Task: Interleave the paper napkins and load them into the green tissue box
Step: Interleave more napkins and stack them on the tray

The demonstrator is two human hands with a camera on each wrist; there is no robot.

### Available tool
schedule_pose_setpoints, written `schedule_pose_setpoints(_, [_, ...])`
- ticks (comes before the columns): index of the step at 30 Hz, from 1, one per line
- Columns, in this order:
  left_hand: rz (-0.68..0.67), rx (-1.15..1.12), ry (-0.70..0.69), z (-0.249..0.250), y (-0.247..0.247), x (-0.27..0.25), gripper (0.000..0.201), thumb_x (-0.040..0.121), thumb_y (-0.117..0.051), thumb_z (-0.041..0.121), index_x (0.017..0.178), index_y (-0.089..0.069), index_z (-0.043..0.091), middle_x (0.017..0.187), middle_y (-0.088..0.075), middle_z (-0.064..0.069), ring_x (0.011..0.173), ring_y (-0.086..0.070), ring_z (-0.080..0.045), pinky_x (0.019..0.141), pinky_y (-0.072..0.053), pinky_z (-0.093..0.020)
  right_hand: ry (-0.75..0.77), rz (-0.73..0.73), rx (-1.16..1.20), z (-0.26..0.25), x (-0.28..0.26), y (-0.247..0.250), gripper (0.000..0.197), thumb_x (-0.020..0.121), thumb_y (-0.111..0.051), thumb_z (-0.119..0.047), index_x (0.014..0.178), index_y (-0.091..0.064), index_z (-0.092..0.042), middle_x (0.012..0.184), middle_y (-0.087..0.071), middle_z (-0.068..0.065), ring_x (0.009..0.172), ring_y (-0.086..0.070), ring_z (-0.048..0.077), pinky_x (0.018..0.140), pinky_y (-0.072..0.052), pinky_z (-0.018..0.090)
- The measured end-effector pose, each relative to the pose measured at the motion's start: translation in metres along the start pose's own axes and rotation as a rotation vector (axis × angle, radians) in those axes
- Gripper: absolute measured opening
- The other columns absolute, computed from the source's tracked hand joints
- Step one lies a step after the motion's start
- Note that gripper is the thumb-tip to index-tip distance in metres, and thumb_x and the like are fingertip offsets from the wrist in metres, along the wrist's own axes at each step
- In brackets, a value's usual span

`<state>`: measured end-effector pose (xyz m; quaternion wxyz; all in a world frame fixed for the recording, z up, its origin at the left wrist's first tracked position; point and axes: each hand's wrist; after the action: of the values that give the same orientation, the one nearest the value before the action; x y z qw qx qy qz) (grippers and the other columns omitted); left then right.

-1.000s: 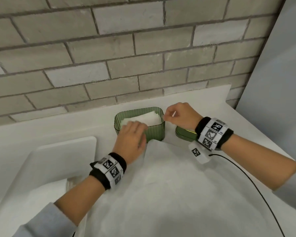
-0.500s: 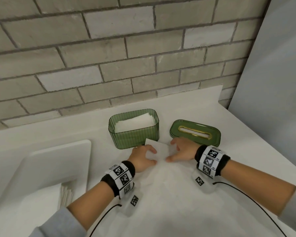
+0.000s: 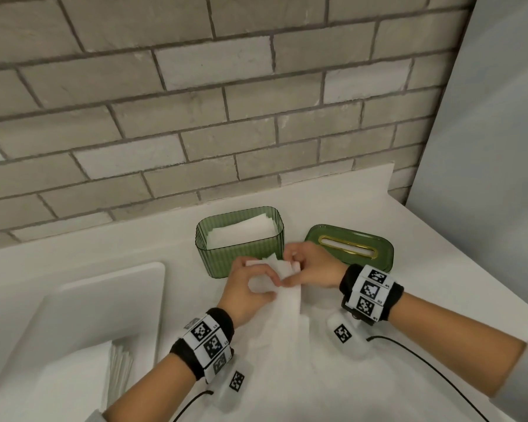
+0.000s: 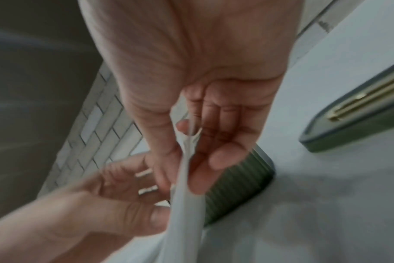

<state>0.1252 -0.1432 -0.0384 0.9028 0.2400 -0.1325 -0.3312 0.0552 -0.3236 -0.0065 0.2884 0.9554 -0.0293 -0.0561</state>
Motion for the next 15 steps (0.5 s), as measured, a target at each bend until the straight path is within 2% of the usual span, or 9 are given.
schedule_pose_setpoints(2, [0.037,-0.190,-0.032,0.007,0.006,-0.005,0.020,0.067,-0.087,0.002,0.072,-0.079,0.019,0.117,-0.056,-0.005,0.114,-0.054,-0.010,0.100,-0.040,-0.022,0.116,0.020,0.249,-0.017,-0.006,0.011,0.040,0.072,-0.080,0.004,0.083,-0.047,-0.016,0.069,-0.066,0.001,0.057,-0.058,0.012,0.055,-0.045,0.021])
schedule_pose_setpoints(5, [0.046,-0.419,-0.083,0.019,0.016,-0.010,0.017,0.060,-0.090,0.004,0.071,-0.081,0.014,0.103,-0.074,-0.010,0.111,-0.063,-0.026,0.103,-0.048,-0.035,0.216,0.051,0.515,-0.040,-0.011,0.031,0.042,0.075,-0.072,0.015,0.092,-0.046,-0.013,0.080,-0.072,0.007,0.068,-0.068,0.016,0.063,-0.056,0.028])
schedule_pose_setpoints(6, [0.054,-0.480,-0.082,0.023,0.019,-0.011,0.018,0.059,-0.089,0.007,0.075,-0.082,0.011,0.103,-0.075,-0.013,0.111,-0.065,-0.028,0.102,-0.050,-0.035,0.239,0.060,0.558,-0.047,-0.013,0.036,0.043,0.076,-0.072,0.014,0.097,-0.047,-0.014,0.084,-0.073,0.008,0.071,-0.068,0.018,0.066,-0.057,0.030])
schedule_pose_setpoints(8, [0.041,-0.583,-0.079,0.030,0.024,-0.012,0.021,0.060,-0.086,0.008,0.080,-0.081,0.010,0.108,-0.075,-0.014,0.113,-0.066,-0.026,0.099,-0.051,-0.031,0.262,0.048,0.662,-0.055,-0.015,0.044,0.045,0.077,-0.071,0.009,0.105,-0.047,-0.017,0.093,-0.071,0.011,0.076,-0.066,0.020,0.070,-0.057,0.030])
schedule_pose_setpoints(11, [0.016,-0.681,-0.125,0.039,0.027,-0.012,0.019,0.059,-0.090,0.007,0.074,-0.080,0.013,0.103,-0.076,-0.007,0.112,-0.066,-0.022,0.093,-0.052,-0.027,0.246,-0.014,0.857,-0.059,-0.014,0.046,0.045,0.078,-0.064,0.004,0.112,-0.046,-0.019,0.099,-0.066,0.010,0.082,-0.064,0.019,0.068,-0.055,0.027])
schedule_pose_setpoints(13, [0.024,-0.753,-0.146,0.046,0.029,-0.015,0.019,0.060,-0.085,0.010,0.074,-0.075,0.016,0.102,-0.072,-0.009,0.111,-0.064,-0.026,0.094,-0.051,-0.033,0.223,-0.037,0.958,-0.058,-0.013,0.044,0.045,0.079,-0.061,0.004,0.114,-0.046,-0.019,0.101,-0.064,0.010,0.084,-0.064,0.019,0.070,-0.056,0.030])
schedule_pose_setpoints(15, [0.024,-0.816,-0.130,0.055,0.031,-0.021,0.034,0.065,-0.082,0.005,0.091,-0.063,0.016,0.108,-0.070,-0.015,0.109,-0.064,-0.034,0.091,-0.054,-0.044,0.192,-0.014,0.991,-0.056,-0.014,0.039,0.043,0.081,-0.062,0.005,0.114,-0.048,-0.020,0.102,-0.065,0.010,0.085,-0.065,0.020,0.071,-0.058,0.031])
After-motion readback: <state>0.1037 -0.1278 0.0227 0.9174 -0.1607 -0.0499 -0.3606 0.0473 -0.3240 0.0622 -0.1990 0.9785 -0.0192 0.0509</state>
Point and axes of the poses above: each hand's wrist, its own x-axis towards the middle knuckle, its own y-axis out of the back of the hand, z = x × y
